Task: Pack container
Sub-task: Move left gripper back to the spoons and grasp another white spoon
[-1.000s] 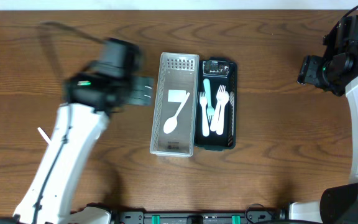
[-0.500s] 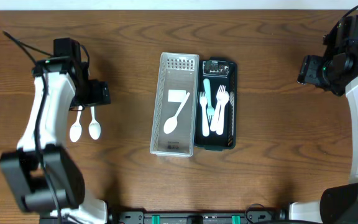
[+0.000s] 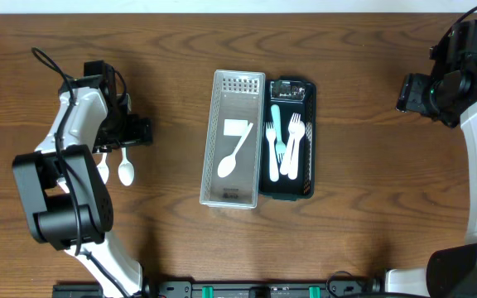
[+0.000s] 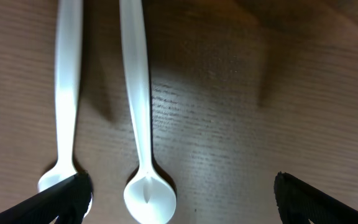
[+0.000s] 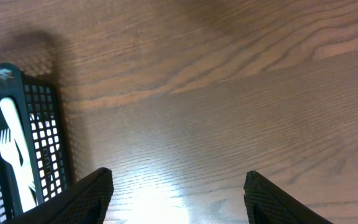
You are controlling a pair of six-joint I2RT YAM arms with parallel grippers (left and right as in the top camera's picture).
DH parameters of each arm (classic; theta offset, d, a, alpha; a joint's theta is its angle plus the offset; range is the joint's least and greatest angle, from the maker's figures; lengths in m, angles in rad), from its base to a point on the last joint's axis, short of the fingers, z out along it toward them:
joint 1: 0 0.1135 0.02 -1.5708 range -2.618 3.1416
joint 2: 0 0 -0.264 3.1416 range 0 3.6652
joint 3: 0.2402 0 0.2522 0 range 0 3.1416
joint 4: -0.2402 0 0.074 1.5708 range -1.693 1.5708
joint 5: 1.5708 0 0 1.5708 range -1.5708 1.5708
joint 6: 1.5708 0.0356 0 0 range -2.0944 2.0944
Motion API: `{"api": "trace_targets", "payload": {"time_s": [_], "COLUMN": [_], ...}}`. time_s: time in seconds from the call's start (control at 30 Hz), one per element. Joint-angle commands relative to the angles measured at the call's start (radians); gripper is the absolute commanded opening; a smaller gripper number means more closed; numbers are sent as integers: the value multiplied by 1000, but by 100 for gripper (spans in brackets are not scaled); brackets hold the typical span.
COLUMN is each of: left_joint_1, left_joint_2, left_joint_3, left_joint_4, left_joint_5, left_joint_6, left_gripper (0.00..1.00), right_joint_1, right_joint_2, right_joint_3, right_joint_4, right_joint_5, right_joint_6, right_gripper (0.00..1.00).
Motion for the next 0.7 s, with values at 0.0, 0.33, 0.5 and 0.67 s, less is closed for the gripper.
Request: {"api": "trace_targets", "payload": {"time_s": [0.0, 0.33, 0.5, 0.67], "left_joint_1": [5, 5, 5, 5], "left_joint_2": [43, 92, 92, 92], "left_joint_3": [-3, -4, -4, -17], "left_joint_4": [6, 26, 23, 32], "left_joint_5": [6, 6, 6, 6], "left_joint_6": [10, 9, 10, 10], "left_gripper": [96, 96, 93, 90], "right_joint_1": [-2, -2, -2, -2], "right_joint_2": [3, 3, 3, 3], "right_joint_3": [-6, -6, -6, -6], "right_joint_4": [0, 0, 0, -3], "right_joint_5": [1, 1, 1, 1], "right_joint_6": [-15, -15, -15, -15], "right_gripper": [71, 71, 71, 71]}}
